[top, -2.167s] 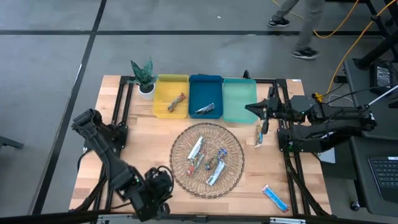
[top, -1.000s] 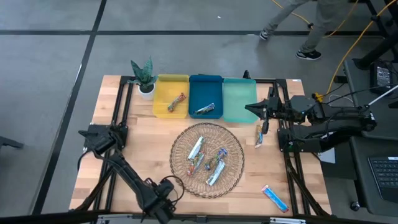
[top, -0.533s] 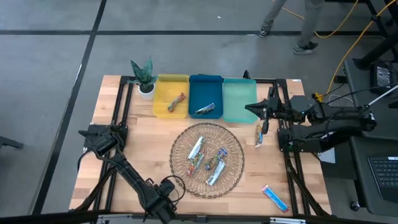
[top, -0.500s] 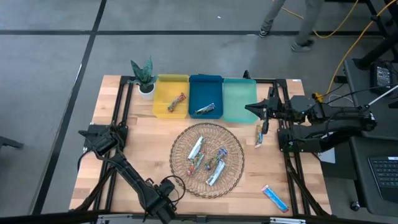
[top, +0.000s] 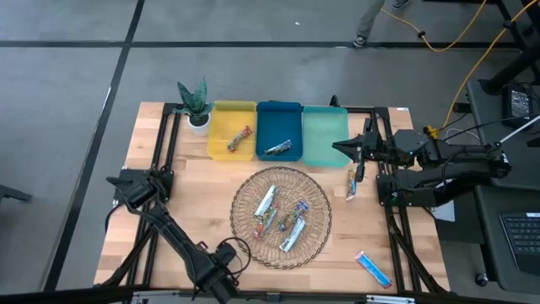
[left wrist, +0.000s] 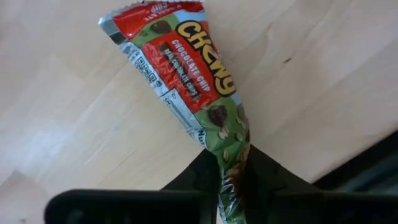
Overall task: Pick and place Granola Bars by type
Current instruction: Put the red granola bar into the yellow bin
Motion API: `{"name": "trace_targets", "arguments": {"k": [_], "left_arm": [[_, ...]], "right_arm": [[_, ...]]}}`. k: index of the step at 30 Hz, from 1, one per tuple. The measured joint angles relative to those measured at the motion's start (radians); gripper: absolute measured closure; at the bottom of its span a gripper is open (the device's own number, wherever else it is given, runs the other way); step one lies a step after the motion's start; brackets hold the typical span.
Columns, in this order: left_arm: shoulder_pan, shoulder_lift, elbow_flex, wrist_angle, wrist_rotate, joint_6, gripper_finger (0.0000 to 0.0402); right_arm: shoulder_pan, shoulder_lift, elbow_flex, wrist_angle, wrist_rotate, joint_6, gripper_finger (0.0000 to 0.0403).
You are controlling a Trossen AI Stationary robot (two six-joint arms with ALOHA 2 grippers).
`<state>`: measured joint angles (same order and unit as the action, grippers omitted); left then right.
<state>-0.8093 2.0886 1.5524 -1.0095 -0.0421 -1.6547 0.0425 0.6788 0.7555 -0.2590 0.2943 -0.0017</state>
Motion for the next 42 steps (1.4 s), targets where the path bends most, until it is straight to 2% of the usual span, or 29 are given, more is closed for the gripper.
{"name": "trace_targets", "arguments": {"k": [6, 15, 28, 36, 42], "left_arm": [[0.014, -0.067, 0.0, -0.034, -0.072, 0.0, 0.0363], [0.064, -0.205, 0.0, -0.087, -0.268, 0.046, 0.0373], [0.175, -0.397, 0.0, -0.117, -0.481, 0.274, 0.0373], [0.304, -0.5, 0.0, -0.117, -0.507, 0.468, 0.0376], [0.441, -0.565, 0.0, -0.117, -0.498, 0.623, 0.0374]], "right_arm": [[0.0, 0.0, 0.0, 0.0, 0.0, -0.002, 0.0377], [0.0, 0.0, 0.0, 0.0, 0.0, -0.002, 0.0377], [0.0, 0.0, 0.0, 0.0, 0.0, -0.002, 0.0377], [0.0, 0.0, 0.0, 0.0, 0.0, -0.003, 0.0377], [0.0, 0.0, 0.0, 0.0, 0.0, -0.003, 0.0377]]}}
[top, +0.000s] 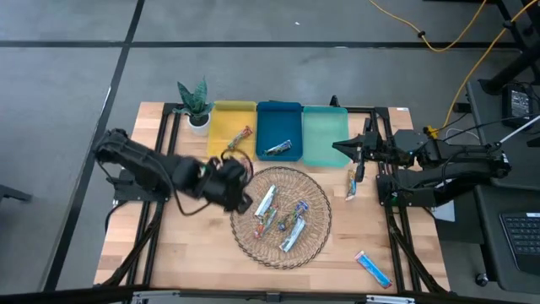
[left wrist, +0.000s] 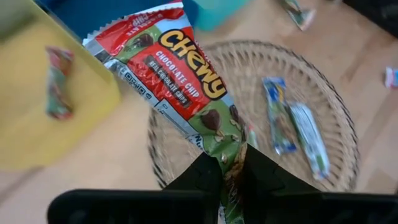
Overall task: Pick and place Granola Bars by type
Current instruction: Put the red granola bar into the yellow bin
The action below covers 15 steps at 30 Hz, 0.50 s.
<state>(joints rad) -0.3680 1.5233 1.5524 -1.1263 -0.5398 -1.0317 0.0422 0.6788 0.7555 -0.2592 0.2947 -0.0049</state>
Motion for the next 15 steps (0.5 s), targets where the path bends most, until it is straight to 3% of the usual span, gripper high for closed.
{"name": "trace_targets", "arguments": {"k": [10, 15], "left_arm": [[0.297, -0.079, 0.0, 0.014, 0.121, 0.247, 0.0374], [0.468, -0.089, 0.0, 0.119, 0.283, 0.406, 0.0376]], "right_arm": [[0.0, 0.0, 0.0, 0.005, 0.0, -0.107, 0.0377], [0.0, 0.0, 0.0, 0.01, 0.0, -0.164, 0.0377]]}}
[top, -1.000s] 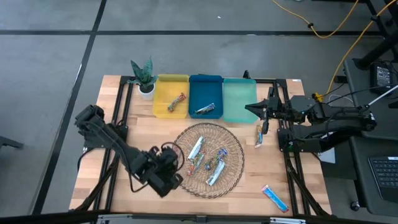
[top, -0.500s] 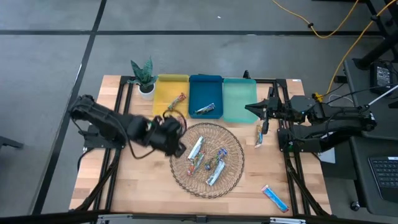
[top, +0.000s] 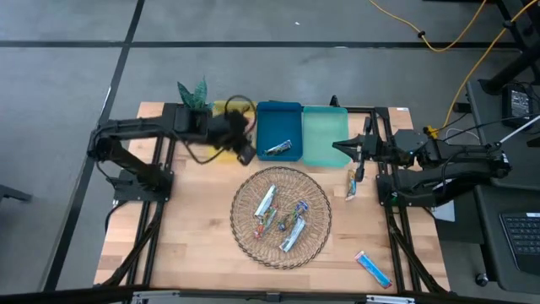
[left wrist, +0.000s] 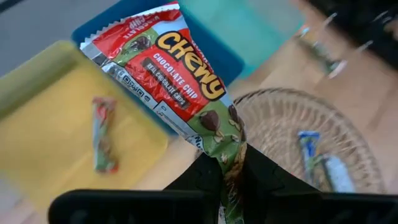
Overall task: Pick and place Granola Bars by type
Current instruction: Put the red granola bar into the yellow bin
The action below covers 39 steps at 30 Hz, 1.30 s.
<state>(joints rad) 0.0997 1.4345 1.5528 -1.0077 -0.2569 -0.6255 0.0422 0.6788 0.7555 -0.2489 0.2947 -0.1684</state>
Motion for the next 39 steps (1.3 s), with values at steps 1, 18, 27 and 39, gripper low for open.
{"name": "trace_targets", "arguments": {"k": [1, 18, 27, 39], "left_arm": [[0.034, 0.0, 0.0, 0.029, 0.036, 0.027, 0.0376], [0.458, 0.075, 0.0, 0.122, 0.284, 0.261, 0.0377], [0.502, 0.188, 0.0, 0.09, 0.286, 0.402, 0.0377], [0.533, 0.391, 0.0, 0.058, 0.305, 0.531, 0.0377]], "right_arm": [[0.0, 0.0, 0.0, 0.0, 0.0, -0.001, 0.0377], [-0.001, 0.0, 0.0, -0.011, 0.0, -0.083, 0.0377], [-0.001, 0.0, 0.0, -0.01, 0.0, -0.073, 0.0377], [-0.001, 0.0, 0.0, -0.026, 0.0, -0.045, 0.0377]]}}
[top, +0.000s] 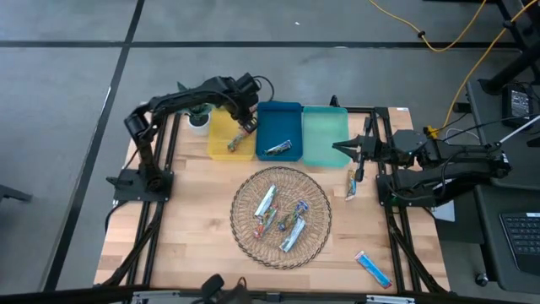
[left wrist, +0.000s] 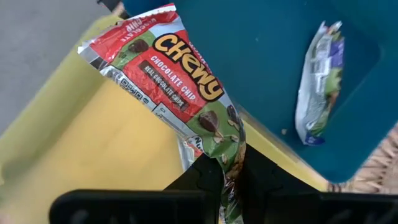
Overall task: Pick and place Granola Bars by type
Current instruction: Put the red granola bar into the yellow bin
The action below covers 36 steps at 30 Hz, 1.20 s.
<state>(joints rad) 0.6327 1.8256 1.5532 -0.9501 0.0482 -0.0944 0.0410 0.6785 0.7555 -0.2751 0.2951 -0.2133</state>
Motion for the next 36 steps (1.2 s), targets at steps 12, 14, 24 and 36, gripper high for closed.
{"name": "trace_targets", "arguments": {"k": [12, 14, 24, 36], "left_arm": [[0.04, 0.107, 0.0, 0.003, -0.009, 0.023, 0.0377], [0.051, 0.118, 0.0, 0.004, -0.019, 0.023, 0.0377], [0.084, 0.182, 0.0, 0.005, -0.041, 0.023, 0.0377], [0.083, 0.218, 0.0, 0.0, -0.031, 0.027, 0.0358]], "right_arm": [[0.0, 0.0, 0.0, -0.008, 0.0, -0.003, 0.0377], [0.0, 0.0, 0.0, -0.013, 0.0, -0.003, 0.0377], [0.0, 0.0, 0.0, -0.059, 0.0, -0.004, 0.0377], [0.0, 0.0, 0.0, -0.059, 0.0, -0.005, 0.0377]]}}
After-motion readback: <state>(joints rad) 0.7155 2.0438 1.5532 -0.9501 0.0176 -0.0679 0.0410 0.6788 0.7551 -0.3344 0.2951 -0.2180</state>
